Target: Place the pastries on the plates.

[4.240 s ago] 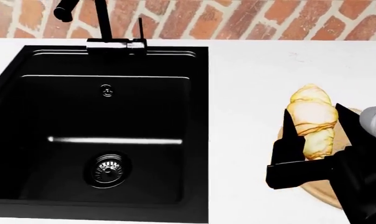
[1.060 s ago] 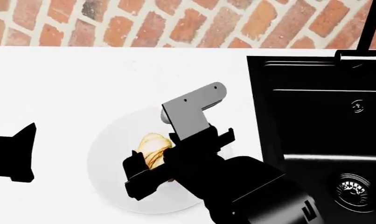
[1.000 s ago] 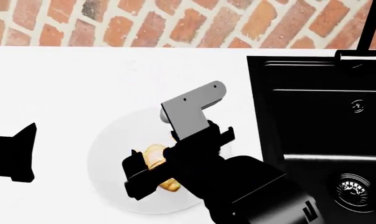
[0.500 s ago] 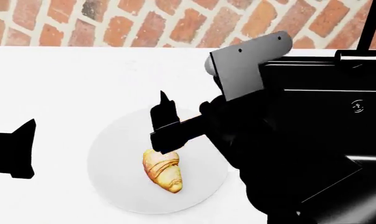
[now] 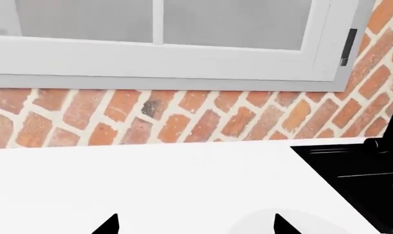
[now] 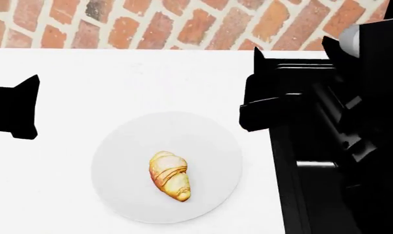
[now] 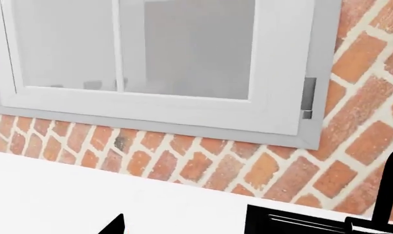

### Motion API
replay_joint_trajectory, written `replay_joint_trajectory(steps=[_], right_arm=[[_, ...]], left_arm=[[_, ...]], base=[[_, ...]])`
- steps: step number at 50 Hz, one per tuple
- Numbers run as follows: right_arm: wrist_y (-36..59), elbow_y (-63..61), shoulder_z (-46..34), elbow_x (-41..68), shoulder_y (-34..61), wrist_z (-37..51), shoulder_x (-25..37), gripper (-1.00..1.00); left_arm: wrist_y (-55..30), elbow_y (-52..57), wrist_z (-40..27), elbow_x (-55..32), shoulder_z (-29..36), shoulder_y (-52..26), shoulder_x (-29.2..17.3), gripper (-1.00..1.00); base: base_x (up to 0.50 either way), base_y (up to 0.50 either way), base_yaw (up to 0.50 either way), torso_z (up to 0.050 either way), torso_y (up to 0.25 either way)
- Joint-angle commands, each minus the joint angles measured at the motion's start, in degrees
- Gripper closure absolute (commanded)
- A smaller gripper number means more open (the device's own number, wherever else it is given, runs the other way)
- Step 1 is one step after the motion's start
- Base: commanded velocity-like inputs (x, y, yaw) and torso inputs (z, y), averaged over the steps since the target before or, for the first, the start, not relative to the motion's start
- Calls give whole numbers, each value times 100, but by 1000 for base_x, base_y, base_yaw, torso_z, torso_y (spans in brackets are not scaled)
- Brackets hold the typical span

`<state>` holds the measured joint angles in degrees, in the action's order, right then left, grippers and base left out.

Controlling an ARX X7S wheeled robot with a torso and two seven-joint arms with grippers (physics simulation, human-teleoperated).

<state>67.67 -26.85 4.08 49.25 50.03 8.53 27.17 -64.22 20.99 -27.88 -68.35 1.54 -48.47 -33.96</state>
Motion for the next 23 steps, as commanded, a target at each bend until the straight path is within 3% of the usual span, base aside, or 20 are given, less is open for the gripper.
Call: replay_joint_trajectory(steps=[1, 23], right_arm=[[323, 176, -7, 168, 882, 197, 15, -100], [133, 373, -666, -215, 1835, 65, 214, -100]], left_arm=[[-278, -562, -72, -81, 236, -1107, 184, -100], [-616, -349, -462, -516, 270, -2191, 284, -100]], base=[[0, 0, 0, 0, 0], [0, 0, 0, 0, 0]])
